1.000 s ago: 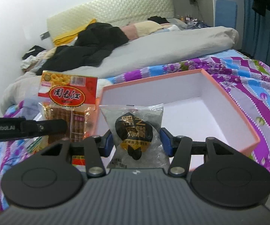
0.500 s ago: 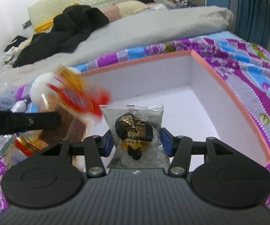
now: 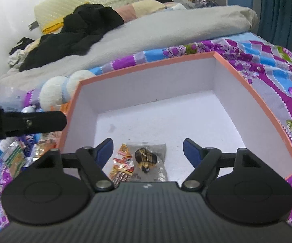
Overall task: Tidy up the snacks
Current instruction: 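Lower both packs into the pink box and open both grippers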
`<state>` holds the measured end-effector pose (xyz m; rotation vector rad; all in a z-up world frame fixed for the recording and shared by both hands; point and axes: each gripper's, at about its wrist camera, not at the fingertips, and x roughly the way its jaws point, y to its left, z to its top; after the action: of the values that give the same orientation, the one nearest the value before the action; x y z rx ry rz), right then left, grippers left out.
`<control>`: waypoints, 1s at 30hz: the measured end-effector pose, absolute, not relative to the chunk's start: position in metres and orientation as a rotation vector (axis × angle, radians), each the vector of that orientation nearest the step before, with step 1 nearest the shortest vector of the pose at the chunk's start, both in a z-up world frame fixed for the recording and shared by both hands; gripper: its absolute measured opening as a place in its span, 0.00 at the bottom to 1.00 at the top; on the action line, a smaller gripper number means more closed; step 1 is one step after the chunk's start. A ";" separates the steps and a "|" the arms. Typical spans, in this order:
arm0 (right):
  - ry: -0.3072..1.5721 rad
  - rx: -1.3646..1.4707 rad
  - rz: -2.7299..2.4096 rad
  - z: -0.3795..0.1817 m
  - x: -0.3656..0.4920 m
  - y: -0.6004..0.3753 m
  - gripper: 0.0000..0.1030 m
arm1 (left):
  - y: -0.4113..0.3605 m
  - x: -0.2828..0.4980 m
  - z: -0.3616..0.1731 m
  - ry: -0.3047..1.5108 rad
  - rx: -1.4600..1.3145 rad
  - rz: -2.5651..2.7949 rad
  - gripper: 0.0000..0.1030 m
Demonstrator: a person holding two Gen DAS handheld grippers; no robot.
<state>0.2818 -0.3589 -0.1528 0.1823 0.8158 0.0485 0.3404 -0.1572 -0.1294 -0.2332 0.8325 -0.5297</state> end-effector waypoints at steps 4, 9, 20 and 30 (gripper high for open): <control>0.788 0.189 0.064 -0.138 0.266 -0.354 0.75 | -0.147 0.315 -0.111 0.797 -0.234 -0.521 0.53; 0.754 0.184 0.087 -0.119 0.240 -0.344 0.75 | -0.131 0.277 -0.089 0.751 -0.235 -0.504 0.53; 0.707 0.212 0.132 -0.098 0.182 -0.324 0.75 | -0.086 0.203 -0.079 0.727 -0.265 -0.438 0.53; 0.684 0.184 0.195 -0.092 0.143 -0.297 0.75 | -0.055 0.148 -0.081 0.712 -0.303 -0.381 0.53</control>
<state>0.1427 -0.2968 -0.0923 0.1839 0.6844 0.1953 0.1481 -0.0550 -0.0809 -0.3032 0.7118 -0.3805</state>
